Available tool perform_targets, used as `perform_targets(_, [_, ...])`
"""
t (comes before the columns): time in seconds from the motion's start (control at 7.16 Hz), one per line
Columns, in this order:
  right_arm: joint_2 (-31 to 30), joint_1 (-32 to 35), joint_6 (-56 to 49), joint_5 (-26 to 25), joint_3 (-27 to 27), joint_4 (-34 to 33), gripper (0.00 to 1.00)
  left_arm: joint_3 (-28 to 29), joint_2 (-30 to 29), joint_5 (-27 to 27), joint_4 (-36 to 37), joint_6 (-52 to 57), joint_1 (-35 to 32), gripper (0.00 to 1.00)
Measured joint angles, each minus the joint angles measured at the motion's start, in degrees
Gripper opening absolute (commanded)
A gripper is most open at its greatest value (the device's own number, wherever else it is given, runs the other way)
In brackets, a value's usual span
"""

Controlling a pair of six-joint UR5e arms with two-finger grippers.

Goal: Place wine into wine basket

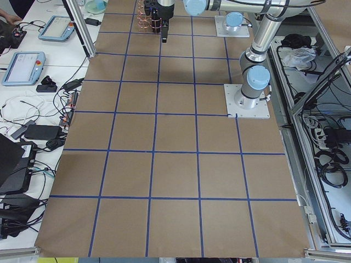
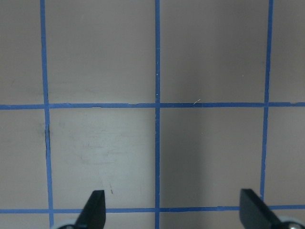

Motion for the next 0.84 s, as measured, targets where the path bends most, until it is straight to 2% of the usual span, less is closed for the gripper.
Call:
perform_targets(0.42, [-10.6, 2.7, 7.0, -1.5, -1.7, 13.8, 1.00, 0.0, 0.0, -0.1, -0.1, 0.0, 0.0, 1.00])
perform_targets(0.7, [-11.7, 10.5, 18.3, -4.3, -2.1, 16.4, 1.00, 0.0, 0.0, 0.0, -0.2, 0.0, 0.0, 1.00])
perform_targets(0.84, [-11.4, 13.1, 20.6, -4.7, -1.9, 16.5, 1.00, 0.0, 0.0, 0.0, -0.2, 0.0, 0.0, 1.00])
